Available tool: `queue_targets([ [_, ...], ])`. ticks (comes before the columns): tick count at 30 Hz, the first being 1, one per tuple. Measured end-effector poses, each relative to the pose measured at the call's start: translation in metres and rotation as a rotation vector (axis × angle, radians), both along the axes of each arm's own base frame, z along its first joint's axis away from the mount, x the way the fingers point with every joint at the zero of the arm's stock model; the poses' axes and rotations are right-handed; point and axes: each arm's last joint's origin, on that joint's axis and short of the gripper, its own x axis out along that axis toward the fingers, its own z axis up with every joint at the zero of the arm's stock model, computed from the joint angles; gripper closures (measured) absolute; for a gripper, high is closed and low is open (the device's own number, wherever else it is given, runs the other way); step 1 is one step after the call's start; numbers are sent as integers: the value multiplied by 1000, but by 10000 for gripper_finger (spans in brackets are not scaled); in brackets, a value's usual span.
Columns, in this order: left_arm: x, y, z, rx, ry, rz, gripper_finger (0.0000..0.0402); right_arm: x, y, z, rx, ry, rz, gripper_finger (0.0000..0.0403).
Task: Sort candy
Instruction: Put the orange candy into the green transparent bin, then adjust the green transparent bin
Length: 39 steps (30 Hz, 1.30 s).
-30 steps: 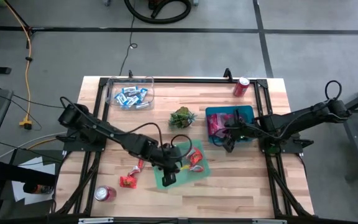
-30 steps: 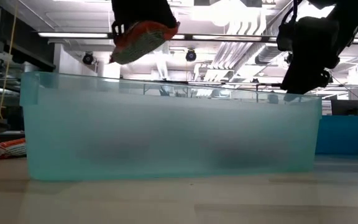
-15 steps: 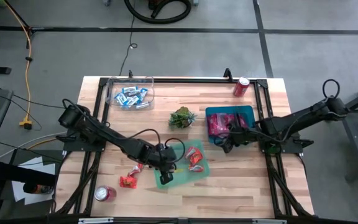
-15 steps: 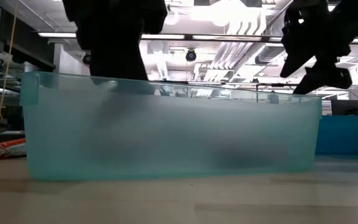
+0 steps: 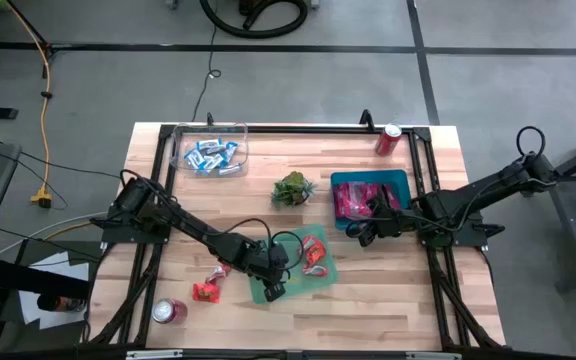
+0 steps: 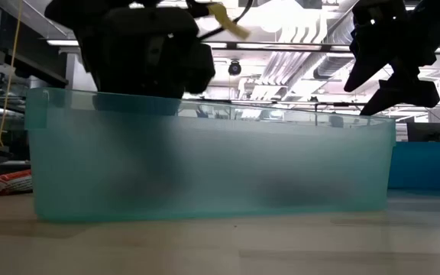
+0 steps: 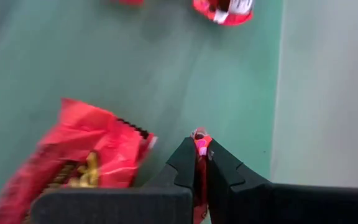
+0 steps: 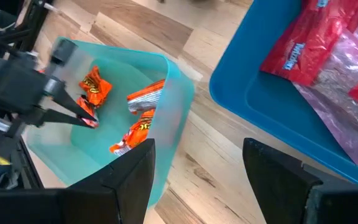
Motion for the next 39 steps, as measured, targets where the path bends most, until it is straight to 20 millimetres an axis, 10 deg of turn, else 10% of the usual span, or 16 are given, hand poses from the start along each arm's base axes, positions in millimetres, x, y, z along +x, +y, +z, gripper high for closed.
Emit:
queue_targets([
  [15, 3, 5, 6, -116, -2, 120, 346, -1, 10, 1, -39, -18, 96, 165],
  [25, -25, 27, 74, 104, -115, 169, 253, 15, 21, 3, -32, -129, 193, 171],
  [34, -61, 46, 140, 286, -354, 356, 241, 46, 58, -21, -71, -25, 330, 381],
  [39, -70, 49, 154, 322, -414, 403, 241, 56, 63, -32, -160, 134, 272, 384],
])
